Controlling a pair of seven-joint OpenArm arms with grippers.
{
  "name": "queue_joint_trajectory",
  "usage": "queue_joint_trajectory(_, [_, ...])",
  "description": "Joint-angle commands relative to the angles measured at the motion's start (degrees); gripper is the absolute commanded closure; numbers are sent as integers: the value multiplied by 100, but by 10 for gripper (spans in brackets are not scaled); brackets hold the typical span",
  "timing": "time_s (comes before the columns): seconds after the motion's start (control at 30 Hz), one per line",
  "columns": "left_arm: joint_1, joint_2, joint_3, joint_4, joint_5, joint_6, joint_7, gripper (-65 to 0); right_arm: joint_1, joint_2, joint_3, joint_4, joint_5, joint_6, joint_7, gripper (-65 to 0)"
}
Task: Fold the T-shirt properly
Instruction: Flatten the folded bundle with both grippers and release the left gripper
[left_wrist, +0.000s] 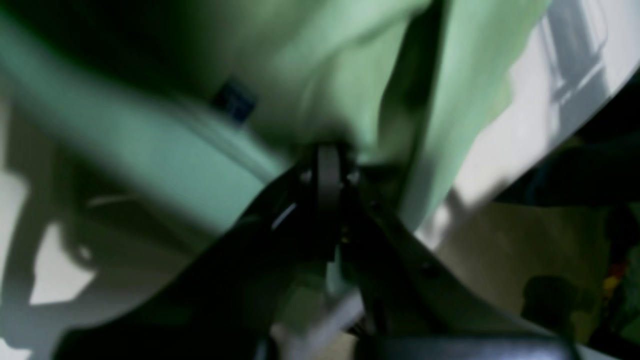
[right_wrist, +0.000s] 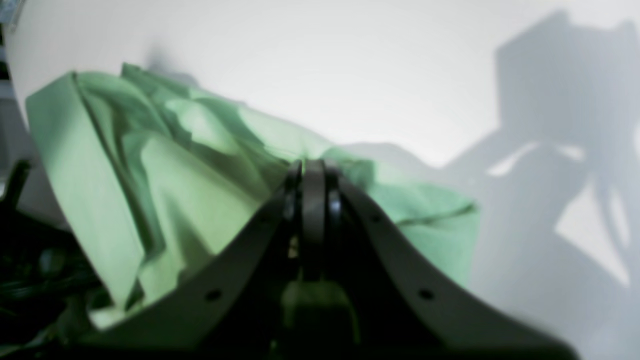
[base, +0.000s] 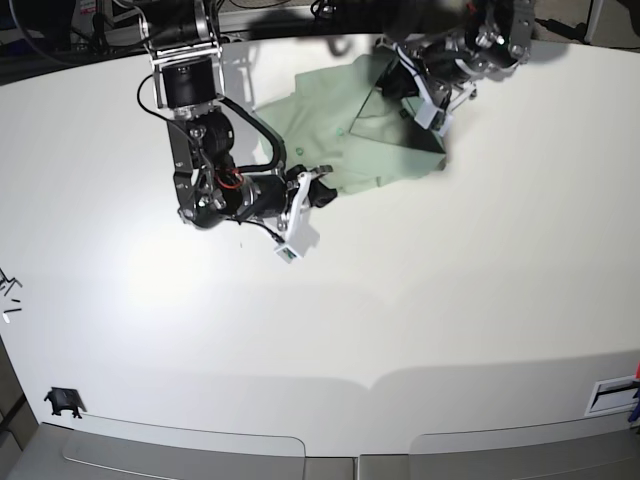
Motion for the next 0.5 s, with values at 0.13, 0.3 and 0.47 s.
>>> queue_joint_trajectory(0.13, [-695, -20, -4, -289, 632, 437, 33, 0, -282, 372, 203, 79, 931, 32, -540, 0])
queue_joint_trajectory(0.3, [-1362, 13, -4, -422, 645, 697, -249, 0, -702, 463, 730, 256, 2516, 32, -1064, 0])
queue_joint_trajectory(0.47, [-1858, -9, -4, -428, 660, 695, -330, 0, -955, 468, 1198, 960, 3987, 32, -1064, 0])
